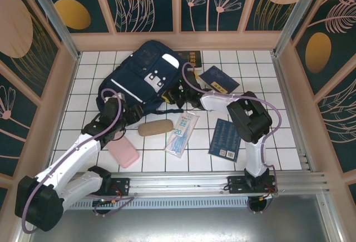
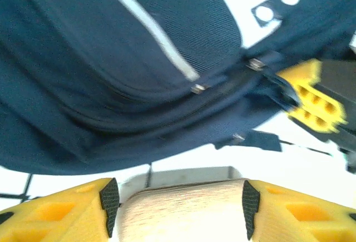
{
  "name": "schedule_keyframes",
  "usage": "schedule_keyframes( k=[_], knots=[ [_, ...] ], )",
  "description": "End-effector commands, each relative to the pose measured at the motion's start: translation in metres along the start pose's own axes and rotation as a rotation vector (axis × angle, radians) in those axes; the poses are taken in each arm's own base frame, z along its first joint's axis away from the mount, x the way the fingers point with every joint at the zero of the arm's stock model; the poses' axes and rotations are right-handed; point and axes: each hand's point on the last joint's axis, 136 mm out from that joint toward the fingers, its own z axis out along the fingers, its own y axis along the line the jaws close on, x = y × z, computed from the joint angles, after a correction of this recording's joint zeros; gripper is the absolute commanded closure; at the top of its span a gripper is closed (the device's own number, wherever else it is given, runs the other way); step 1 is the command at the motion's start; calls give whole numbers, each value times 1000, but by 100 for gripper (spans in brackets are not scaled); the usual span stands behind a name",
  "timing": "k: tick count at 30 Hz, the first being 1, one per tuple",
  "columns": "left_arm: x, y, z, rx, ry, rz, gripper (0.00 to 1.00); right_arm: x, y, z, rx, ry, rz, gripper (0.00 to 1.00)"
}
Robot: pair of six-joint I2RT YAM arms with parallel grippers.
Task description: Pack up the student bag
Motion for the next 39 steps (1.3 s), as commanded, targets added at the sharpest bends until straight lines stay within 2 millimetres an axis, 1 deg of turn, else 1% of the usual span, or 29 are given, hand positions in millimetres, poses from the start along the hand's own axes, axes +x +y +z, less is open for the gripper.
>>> schedule_keyframes(
  k=[1,5,9,12,14,16,17,19,23,26,29,36,39],
  knots=[
    [1,-33,-4,174,33,56,33,5,52,7,-100,41,43,100],
    [14,-45,8,254,92,53,32,13,72,13,-138,51,52,100],
    [15,-38,24,229,81,82,34,17,84,18,-148,73,58,100],
    [12,-36,35,203,74,95,36,19,92,18,-160,80,72,100],
    [8,-39,40,210,62,94,37,21,97,17,-171,83,80,100],
    [2,-40,44,206,34,94,40,21,102,16,-185,88,88,100],
    [-2,-37,47,186,13,96,40,22,103,16,-189,93,94,100],
    [-9,-33,49,167,-36,110,39,23,105,16,-196,101,110,100],
    [-15,-36,50,203,-102,122,37,26,114,12,-214,120,122,100],
    [-20,-34,54,194,-129,105,32,27,122,9,-227,131,127,100],
    [-23,-34,59,183,-137,101,30,28,132,5,-241,137,125,100],
    [-29,-30,76,125,-137,147,33,31,150,-4,-267,152,117,100],
    [-38,-34,81,109,-154,181,34,33,152,-7,-269,156,114,100]
  ],
)
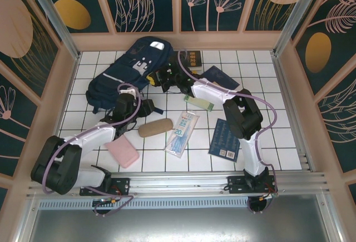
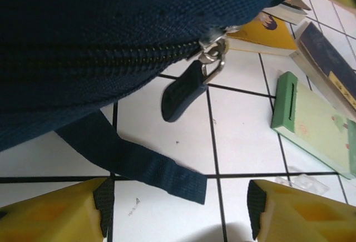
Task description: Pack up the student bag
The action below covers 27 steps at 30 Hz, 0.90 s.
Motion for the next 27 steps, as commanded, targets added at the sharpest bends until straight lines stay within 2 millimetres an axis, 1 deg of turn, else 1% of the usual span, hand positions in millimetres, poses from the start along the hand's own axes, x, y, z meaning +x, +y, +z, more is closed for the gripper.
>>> schedule_keyframes(
  k=[1,6,7,9,14,20,24,27],
  knots=[
    [-35,-12,6,3,-89,65,34,28,43,-10,-103,96,-44,100],
    [-54,-18,14,-19,-114,111,35,28,39,-12,-101,100,-37,100],
    [-56,-18,15,-31,-117,120,36,27,37,-12,-100,101,-35,100],
    [-60,-19,16,-36,-123,134,42,25,37,-13,-100,98,-33,100],
    [-51,-18,19,-22,-97,137,67,22,39,-14,-106,95,-29,100],
    [-44,-19,14,3,-89,168,99,18,38,-11,-106,95,-28,100],
    [-44,-20,7,5,-88,173,100,9,36,-11,-97,65,-41,100],
    [-45,-16,-1,-15,-92,168,100,-3,30,-14,-76,31,-52,100]
  ],
)
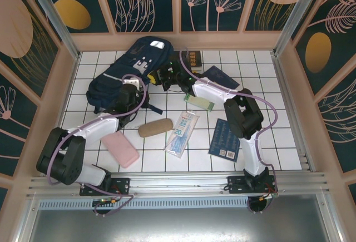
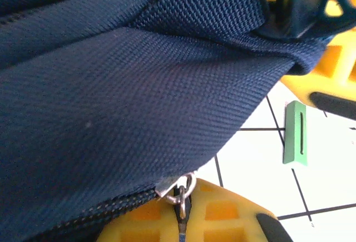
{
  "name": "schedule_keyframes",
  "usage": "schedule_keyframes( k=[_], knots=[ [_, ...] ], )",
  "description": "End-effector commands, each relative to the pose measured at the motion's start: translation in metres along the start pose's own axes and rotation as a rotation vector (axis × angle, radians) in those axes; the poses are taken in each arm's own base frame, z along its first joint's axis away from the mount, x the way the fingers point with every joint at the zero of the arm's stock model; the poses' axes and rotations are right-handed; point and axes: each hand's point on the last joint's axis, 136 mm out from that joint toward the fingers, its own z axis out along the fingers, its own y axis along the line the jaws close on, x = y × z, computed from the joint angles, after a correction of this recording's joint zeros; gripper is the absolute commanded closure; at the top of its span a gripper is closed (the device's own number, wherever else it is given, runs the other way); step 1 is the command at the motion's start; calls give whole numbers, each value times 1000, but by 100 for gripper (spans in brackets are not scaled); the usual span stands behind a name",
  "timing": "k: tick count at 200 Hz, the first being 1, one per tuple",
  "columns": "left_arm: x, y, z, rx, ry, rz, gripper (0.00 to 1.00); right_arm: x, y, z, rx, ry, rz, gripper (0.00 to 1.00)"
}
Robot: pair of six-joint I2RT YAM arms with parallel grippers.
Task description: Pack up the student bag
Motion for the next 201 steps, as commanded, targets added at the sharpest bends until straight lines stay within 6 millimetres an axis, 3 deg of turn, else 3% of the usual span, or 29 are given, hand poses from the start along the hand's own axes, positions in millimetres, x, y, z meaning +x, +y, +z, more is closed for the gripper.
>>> schedule_keyframes(
  k=[1,71,128,155,158,201],
  knots=[
    [-7,-1,-15,2,-26,18,100,0,25,-11,-59,16,-61,100],
    [9,9,-40,-35,31,-24,100,-40,16,-38,-41,-89,-75,100],
    [19,11,-58,-42,92,-34,100,-60,10,-56,-33,-135,-98,100],
    [25,11,-62,-43,130,-24,100,-59,6,-58,-14,-132,-120,100],
    [25,11,-62,-43,133,-21,100,-72,7,-66,-16,-156,-116,100],
    [23,2,-73,-13,175,-3,100,-99,6,-84,50,-215,-161,100]
  ],
)
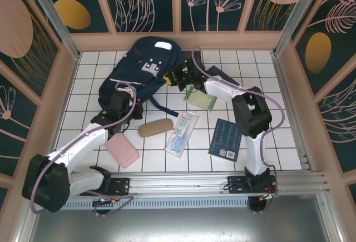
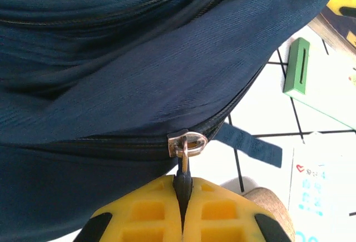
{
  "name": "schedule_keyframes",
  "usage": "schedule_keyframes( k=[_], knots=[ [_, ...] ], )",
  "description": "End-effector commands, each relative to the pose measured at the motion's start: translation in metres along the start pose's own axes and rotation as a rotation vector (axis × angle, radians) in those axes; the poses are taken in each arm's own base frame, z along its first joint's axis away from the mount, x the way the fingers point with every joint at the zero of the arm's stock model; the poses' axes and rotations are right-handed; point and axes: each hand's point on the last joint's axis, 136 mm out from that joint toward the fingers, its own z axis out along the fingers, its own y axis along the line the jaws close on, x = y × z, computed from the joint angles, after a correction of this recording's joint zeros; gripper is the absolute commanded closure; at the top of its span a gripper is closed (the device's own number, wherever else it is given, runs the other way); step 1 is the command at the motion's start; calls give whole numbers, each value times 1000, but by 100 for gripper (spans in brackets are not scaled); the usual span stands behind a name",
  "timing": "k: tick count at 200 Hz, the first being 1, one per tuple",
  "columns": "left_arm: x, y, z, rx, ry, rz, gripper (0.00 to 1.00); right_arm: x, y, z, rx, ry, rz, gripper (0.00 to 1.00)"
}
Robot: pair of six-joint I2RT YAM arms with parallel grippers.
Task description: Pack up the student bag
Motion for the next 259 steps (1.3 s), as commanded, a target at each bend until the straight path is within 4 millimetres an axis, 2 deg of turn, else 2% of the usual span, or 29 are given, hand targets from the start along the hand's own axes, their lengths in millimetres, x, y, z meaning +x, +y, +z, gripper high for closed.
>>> schedule_keyframes(
  k=[1,36,92,131,149,162,171,180,182,191,198,216,230,244,259],
  knots=[
    [-7,-7,-15,20,14,14,100,-44,34,-43,-42,-154,-77,100],
    [-1,-12,-18,44,49,25,100,-63,28,-54,-25,-175,-59,100],
    [16,-6,-22,36,94,20,100,-91,24,-66,40,-211,-104,100],
    [29,-6,-22,54,131,4,100,-116,25,-66,137,-246,-178,100],
    [28,-9,-24,75,128,0,100,-129,23,-68,159,-262,-185,100],
    [28,-20,-27,133,129,-5,100,-135,22,-69,158,-267,-188,100],
    [27,-29,-28,183,131,-10,100,-134,24,-68,155,-257,-203,86],
    [25,-35,-28,219,132,-19,100,-131,26,-66,154,-246,-221,63],
    [25,-37,-28,227,130,-21,100,-130,26,-66,155,-245,-226,55],
    [22,-43,-28,258,123,-33,100,-126,28,-68,165,-247,-245,38],
    [19,-46,-28,272,114,-45,100,-124,27,-70,179,-254,-259,33],
    [9,-57,-28,322,89,-65,100,-119,30,-86,226,-306,-307,24],
    [2,-64,-29,354,77,-75,100,-109,34,-98,220,-315,-328,23],
    [-1,-69,-29,380,76,-75,100,-87,38,-107,176,-292,-341,27],
    [-4,-76,-29,407,80,-69,100,-59,29,-110,156,-258,-309,31]
  ],
)
